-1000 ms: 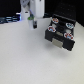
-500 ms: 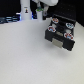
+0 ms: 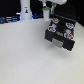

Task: Open the kcup holder, insert the kcup into the holder, and close the kcup holder

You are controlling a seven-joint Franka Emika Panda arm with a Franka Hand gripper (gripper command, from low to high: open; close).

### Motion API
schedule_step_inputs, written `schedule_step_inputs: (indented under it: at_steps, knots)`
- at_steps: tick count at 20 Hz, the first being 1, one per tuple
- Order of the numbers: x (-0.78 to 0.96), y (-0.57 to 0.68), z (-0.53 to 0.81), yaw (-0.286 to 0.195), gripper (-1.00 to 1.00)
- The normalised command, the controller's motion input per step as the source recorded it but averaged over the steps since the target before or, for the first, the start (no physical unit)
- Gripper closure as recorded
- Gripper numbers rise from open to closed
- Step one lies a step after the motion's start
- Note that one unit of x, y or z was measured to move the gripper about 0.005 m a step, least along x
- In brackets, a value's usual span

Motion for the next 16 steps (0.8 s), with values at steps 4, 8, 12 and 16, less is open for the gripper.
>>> schedule_step_inputs:
  at_steps: [4,8,12,16]
  knots:
    - [0.18,0.41,-0.04,0.039,1.00]
    - [0.18,0.17,-0.03,0.019,1.00]
    - [0.23,0.13,0.12,-0.008,1.00]
    - [0.41,0.39,0.30,-0.007,1.00]
